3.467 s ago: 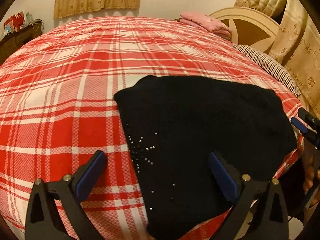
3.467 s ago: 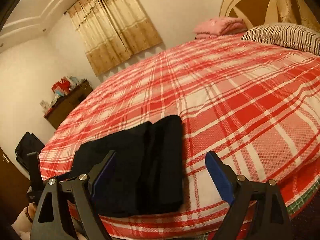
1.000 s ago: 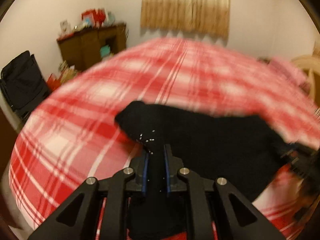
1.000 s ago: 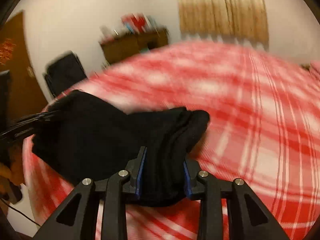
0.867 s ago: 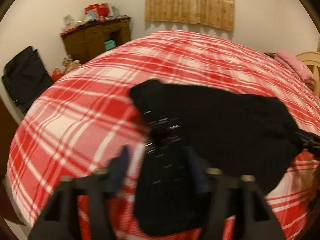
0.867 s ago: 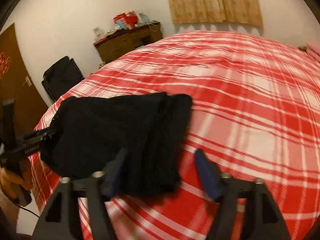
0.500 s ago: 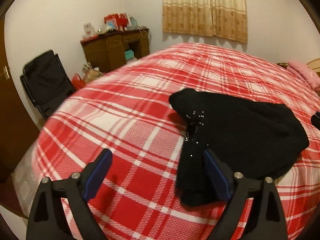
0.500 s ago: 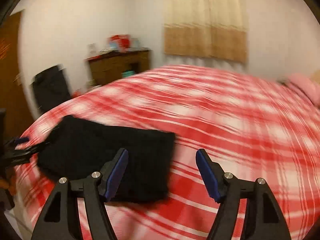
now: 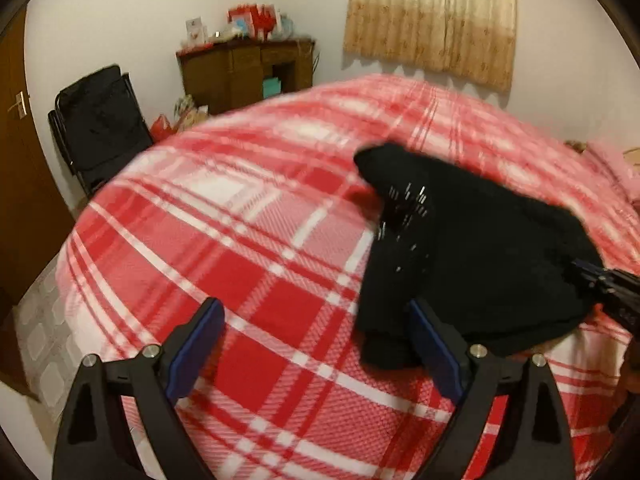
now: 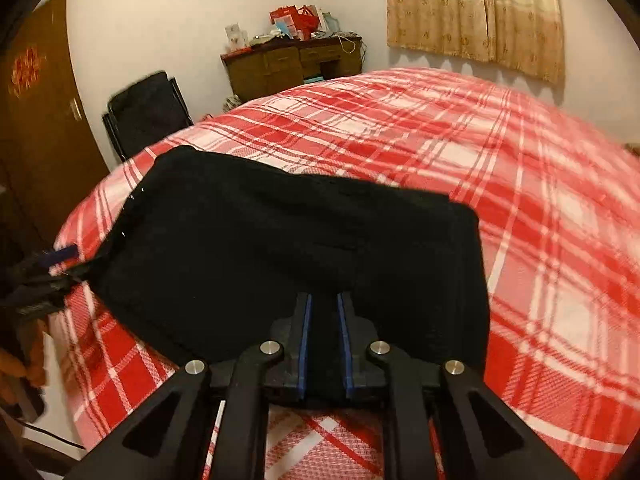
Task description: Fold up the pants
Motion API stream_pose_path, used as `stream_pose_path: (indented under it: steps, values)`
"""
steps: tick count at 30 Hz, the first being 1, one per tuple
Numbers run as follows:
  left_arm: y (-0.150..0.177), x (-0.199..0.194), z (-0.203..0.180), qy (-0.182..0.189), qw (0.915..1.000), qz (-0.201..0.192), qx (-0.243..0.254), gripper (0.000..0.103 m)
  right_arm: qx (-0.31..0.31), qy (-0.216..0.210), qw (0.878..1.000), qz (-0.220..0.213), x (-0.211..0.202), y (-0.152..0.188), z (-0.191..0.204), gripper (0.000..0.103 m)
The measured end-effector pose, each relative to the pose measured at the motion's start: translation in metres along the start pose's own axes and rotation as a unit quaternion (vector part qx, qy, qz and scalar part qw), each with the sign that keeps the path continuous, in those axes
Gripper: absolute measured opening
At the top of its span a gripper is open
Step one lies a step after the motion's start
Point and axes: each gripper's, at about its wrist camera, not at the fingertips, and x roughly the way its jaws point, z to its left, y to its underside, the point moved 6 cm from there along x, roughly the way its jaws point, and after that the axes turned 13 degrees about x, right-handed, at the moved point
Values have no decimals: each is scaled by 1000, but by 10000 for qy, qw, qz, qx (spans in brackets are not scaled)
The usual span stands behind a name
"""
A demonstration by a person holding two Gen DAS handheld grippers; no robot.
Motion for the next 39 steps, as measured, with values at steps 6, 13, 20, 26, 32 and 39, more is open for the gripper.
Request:
stream_pose_path:
  steps: [6, 13, 20, 26, 32, 39]
  values:
    - [-32, 23, 1, 667, 9975, -228, 7, 94, -40, -371, 9993, -79, 3, -12, 33, 15]
    - [-44, 59, -34, 1704, 9838, 191, -531, 68, 412, -503, 9975, 264, 29, 4, 12, 15]
    - [-43, 33, -41, 1281, 9868, -99, -984, 20, 47, -385, 9992, 73, 15, -7, 28, 15]
    - [-46, 9, -15, -262, 9966, -427, -659, 20, -47, -1879, 9819, 239, 25, -46, 90, 15]
    - [-5, 24, 16, -361, 9957, 240, -825, 21, -398, -2012, 9689, 1385, 114, -32, 152, 16]
    - [2, 14, 22, -547, 9963, 272, -597, 52, 345, -2294, 9644, 1267, 118, -40, 139, 15]
